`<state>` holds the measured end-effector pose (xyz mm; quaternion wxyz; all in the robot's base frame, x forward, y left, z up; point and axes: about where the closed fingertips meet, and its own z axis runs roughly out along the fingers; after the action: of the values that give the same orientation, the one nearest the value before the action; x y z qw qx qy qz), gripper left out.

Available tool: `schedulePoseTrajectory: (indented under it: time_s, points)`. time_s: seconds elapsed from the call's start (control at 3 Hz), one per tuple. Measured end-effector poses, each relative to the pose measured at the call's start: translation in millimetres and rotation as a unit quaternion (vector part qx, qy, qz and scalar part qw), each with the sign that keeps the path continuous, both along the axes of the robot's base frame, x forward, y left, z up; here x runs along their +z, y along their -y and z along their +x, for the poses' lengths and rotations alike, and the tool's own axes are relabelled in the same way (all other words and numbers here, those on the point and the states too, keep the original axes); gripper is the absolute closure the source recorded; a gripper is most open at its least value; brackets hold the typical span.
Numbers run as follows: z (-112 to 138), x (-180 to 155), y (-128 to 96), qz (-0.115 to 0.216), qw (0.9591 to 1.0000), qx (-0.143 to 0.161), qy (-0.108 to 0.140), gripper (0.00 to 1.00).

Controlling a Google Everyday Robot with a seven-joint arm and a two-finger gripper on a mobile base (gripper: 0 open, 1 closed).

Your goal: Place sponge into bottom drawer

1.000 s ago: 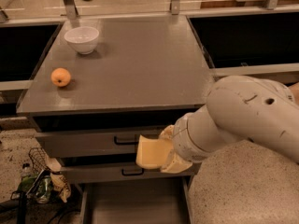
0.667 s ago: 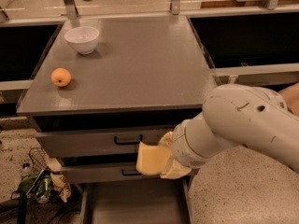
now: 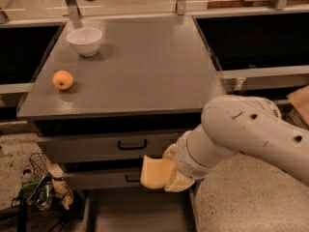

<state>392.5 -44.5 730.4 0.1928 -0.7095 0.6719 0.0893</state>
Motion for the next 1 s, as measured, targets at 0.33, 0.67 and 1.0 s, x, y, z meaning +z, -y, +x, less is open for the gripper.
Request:
schedulePoseTrajectory:
  time_s: [0.33,0.67,1.0]
  points:
    - [-7,-4,-7,0.010,0.9991,-0.013,0.040,1.00]
    - [-33,-31,-12,0.032,0.9974,-0.029,0.057,1.00]
    - [-65,-66,-20,0.051,0.9962,-0.050,0.049,1.00]
